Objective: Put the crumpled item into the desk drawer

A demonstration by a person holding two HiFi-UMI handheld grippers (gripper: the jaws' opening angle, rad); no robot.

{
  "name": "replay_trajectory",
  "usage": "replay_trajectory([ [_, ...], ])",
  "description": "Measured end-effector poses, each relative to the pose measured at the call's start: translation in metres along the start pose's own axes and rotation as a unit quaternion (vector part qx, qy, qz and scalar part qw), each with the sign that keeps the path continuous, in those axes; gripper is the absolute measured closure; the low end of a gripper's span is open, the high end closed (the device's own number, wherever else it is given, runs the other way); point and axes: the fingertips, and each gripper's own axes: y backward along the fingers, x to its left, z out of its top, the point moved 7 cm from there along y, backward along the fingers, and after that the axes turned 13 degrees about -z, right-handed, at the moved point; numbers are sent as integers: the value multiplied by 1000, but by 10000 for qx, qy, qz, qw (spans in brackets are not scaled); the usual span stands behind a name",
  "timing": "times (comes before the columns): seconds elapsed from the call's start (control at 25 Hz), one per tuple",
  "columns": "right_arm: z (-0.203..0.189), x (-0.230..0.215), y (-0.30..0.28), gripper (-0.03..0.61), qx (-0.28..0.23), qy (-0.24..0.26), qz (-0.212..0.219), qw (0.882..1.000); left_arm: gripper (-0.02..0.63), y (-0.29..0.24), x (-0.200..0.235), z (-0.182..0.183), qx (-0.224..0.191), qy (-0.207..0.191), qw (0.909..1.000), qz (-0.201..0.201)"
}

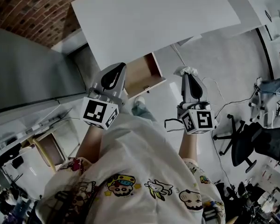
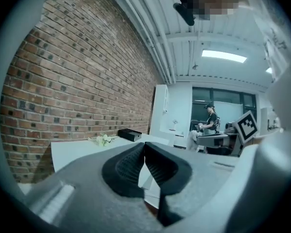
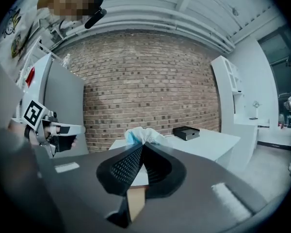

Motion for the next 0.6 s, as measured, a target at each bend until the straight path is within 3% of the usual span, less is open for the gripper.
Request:
replay_trajectory([
  [0.16,-4,-7,-12,566,150,97,435,9989,614,4,-8,-6,8,91,9991,414],
  [0.6,-24,1,-27,566,477,117,696,9964,615,12,-6,-28,187,304,9974,627],
])
